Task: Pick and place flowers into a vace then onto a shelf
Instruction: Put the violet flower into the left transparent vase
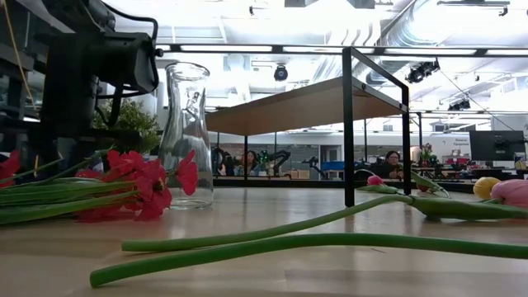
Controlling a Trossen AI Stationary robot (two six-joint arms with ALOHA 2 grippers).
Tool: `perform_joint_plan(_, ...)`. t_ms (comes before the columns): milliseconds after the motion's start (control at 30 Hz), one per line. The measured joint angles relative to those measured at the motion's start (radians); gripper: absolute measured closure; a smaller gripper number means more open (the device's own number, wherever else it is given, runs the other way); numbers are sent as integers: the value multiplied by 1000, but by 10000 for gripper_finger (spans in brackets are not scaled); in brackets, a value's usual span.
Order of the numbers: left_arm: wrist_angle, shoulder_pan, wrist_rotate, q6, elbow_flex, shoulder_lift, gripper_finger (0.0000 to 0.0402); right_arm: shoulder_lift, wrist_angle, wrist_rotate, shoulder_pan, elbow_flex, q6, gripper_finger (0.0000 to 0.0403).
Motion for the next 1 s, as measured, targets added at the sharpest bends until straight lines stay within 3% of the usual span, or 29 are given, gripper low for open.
perform_joint_plan(167,-21,1,-70,16,-5,-21,360,0,0,0,0,0,0,100)
perform_joint_plan(433,-33,1,-71,22,-4,-68,338,0,0,0,0,0,0,100)
perform_joint_plan(667,-39,1,-127,40,6,-123,360,0,0,0,0,0,0,100)
perform_joint_plan(867,-172,1,-141,54,99,-136,333,0,0,1,0,0,0,100)
perform_joint_plan(1000,-268,1,-151,96,186,-136,340,0,1,9,0,0,0,100)
